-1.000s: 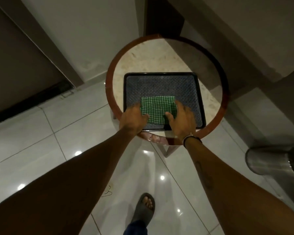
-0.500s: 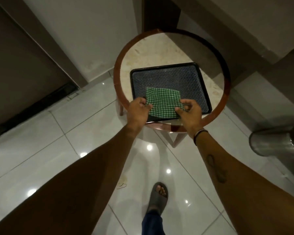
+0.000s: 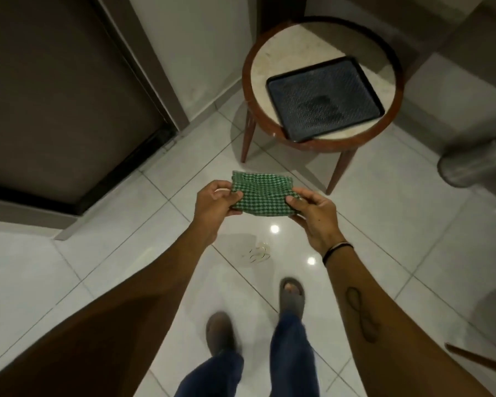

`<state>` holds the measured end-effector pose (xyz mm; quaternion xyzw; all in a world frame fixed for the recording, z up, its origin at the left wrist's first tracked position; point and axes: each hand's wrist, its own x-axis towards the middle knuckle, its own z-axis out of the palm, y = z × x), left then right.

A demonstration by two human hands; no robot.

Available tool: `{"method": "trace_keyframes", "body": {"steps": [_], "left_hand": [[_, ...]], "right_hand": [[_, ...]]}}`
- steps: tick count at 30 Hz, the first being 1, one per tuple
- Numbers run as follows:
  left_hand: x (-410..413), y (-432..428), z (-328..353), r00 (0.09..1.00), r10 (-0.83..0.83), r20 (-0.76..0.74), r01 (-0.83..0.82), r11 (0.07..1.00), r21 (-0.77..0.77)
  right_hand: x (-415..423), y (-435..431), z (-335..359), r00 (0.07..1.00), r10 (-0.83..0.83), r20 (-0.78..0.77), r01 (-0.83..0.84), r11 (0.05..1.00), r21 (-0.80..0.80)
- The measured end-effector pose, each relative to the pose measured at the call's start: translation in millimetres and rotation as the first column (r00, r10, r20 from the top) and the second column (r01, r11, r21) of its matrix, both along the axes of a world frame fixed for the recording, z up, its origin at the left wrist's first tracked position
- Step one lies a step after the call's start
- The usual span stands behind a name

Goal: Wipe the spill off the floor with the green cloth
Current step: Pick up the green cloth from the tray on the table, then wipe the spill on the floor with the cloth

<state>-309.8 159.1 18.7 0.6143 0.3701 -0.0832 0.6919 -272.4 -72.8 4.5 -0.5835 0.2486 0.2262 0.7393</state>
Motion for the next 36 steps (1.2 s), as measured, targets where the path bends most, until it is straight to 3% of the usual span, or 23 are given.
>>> {"method": "trace_keyframes", "body": {"steps": [10,14,18,21,25,29,32,34,36], "left_hand": [[-143.2,7.3,-119.9,0.992,-0.063,-0.108,0.047,0.989,-0.140],[-178.1,-13.2,-165.0,0.974,-0.092,-0.207,0.081,0.995,-0.064],[-207.7,-35.4,-198.4,0.943,-0.139,-0.304,0.153,0.988,0.024],[-225.9,-51.0,-228.4,0.947,-0.144,-0.289,0.145,0.989,-0.016],[-238.6,-60.0,-291.7,0.918,-0.229,-0.324,0.278,0.954,0.114],[-230.3,-64.6,-385.5,0.882,-0.351,-0.316,0.425,0.881,0.209],[-220.8,-67.8,-469.5,0.843,-0.464,-0.272,0.529,0.809,0.258],[-219.6,-65.7,-533.4,0.752,-0.593,-0.288,0.659,0.666,0.349],[-229.9,-58.9,-586.1,0.665,-0.625,-0.409,0.740,0.474,0.477]], "right_hand": [[-123.5,0.0,-105.6,0.973,0.058,-0.225,-0.062,0.998,-0.009],[-165.5,-7.2,-140.5,0.974,-0.001,-0.225,-0.017,0.997,-0.078],[-200.7,-14.0,-169.4,0.960,0.029,-0.279,-0.089,0.975,-0.205],[-214.8,-20.8,-205.3,0.949,0.034,-0.314,-0.123,0.956,-0.267],[-232.9,-21.8,-270.0,0.951,0.068,-0.300,-0.184,0.906,-0.380],[-235.3,-21.4,-367.4,0.968,0.134,-0.214,-0.236,0.780,-0.580],[-238.1,-20.6,-449.1,0.936,0.337,-0.101,-0.304,0.631,-0.714],[-243.7,-18.9,-510.9,0.831,0.540,-0.130,-0.385,0.391,-0.836],[-252.6,-15.5,-562.1,0.706,0.673,-0.221,-0.408,0.132,-0.903]]}}
